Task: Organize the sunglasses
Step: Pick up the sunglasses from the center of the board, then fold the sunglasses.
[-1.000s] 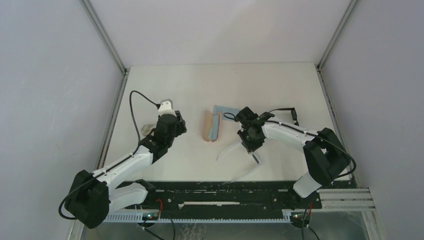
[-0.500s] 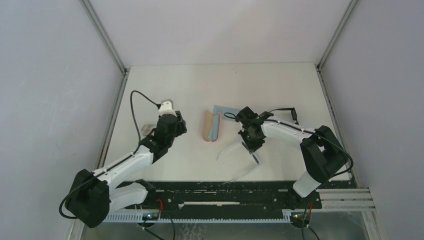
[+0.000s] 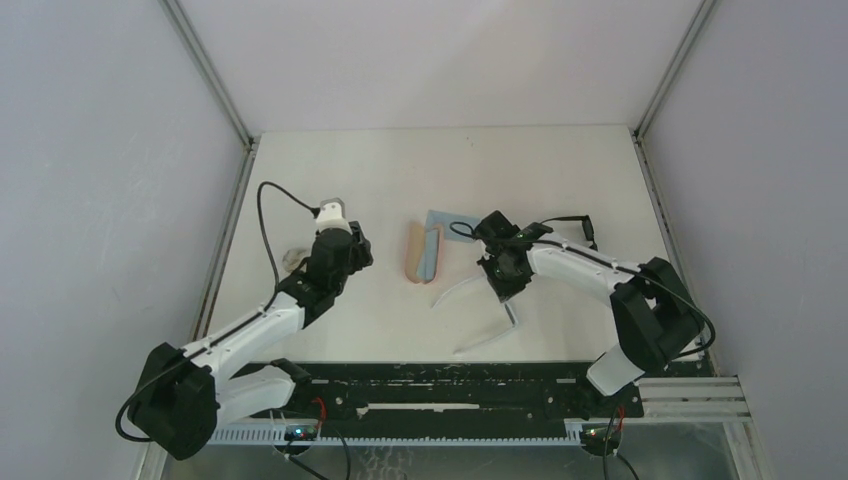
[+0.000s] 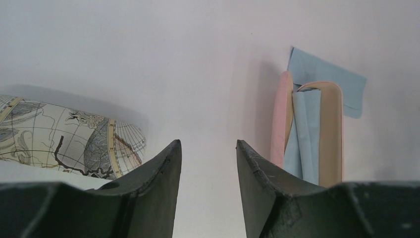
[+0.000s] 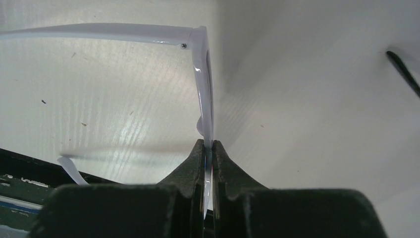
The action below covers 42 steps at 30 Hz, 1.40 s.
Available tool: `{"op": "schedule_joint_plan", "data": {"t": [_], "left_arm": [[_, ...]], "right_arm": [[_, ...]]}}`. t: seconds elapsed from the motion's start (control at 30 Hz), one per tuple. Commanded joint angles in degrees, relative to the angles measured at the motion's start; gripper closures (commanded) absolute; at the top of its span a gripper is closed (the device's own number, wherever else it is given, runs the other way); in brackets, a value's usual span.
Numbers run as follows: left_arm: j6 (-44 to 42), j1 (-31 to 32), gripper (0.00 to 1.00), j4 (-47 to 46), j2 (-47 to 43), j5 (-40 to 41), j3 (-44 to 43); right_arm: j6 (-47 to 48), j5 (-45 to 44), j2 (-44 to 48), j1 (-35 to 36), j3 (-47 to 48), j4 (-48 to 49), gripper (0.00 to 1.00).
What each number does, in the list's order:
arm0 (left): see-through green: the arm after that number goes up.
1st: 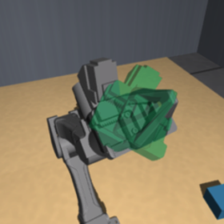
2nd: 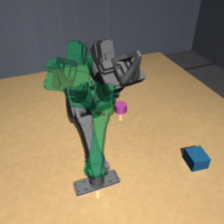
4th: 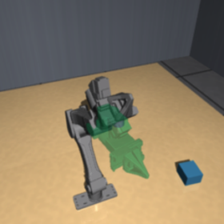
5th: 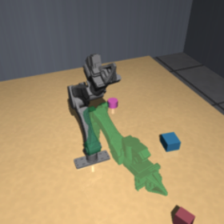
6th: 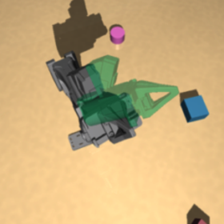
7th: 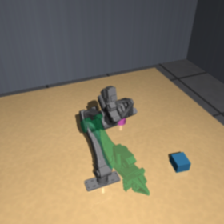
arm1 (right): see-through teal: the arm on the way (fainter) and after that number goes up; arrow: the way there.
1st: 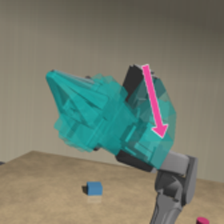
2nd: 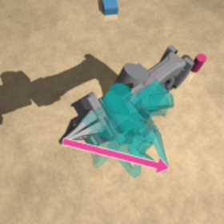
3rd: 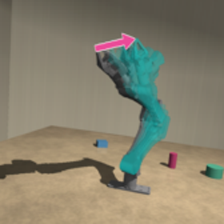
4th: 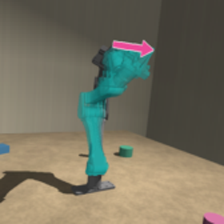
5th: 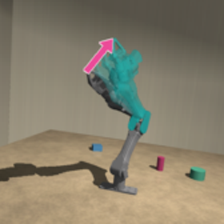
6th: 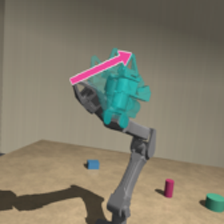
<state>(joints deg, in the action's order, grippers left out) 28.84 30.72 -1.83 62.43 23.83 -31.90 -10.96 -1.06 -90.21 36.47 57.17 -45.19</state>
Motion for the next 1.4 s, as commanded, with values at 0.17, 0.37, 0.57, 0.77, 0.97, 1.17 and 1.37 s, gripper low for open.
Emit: {"op": "schedule_joint_plan", "data": {"t": [0.17,0.37,0.57,0.77,0.97,1.17,1.37], "left_arm": [[3.7,0.7,0.50,6.0,-10.5,-2.7,-1.1],[3.2,7.4,0.49,12.4,-8.9,-1.0,-8.2],[3.4,14.6,0.50,14.6,-2.5,2.7,-12.9],[4.0,17.6,0.50,15.3,1.2,4.5,-16.2],[3.6,21.2,0.50,16.1,2.7,7.5,-17.6],[4.0,23.1,0.50,15.8,4.0,7.7,-17.5],[4.2,26.0,0.50,15.7,5.9,9.4,-19.1]], "right_arm": [[3.7,-7.4,14.8,3.6,1.1,1.8,1.00],[3.4,-11.5,22.2,9.7,-0.4,5.3,1.00],[1.3,-9.6,26.9,11.5,-3.2,11.4,1.00],[1.0,-10.0,25.6,13.0,-3.4,12.1,1.00],[-0.5,-10.5,25.6,13.1,-3.5,14.3,1.00],[-1.5,-11.0,25.7,13.1,-3.5,15.6,1.00],[-3.0,-11.1,25.2,13.1,-3.5,16.2,1.00]]}}
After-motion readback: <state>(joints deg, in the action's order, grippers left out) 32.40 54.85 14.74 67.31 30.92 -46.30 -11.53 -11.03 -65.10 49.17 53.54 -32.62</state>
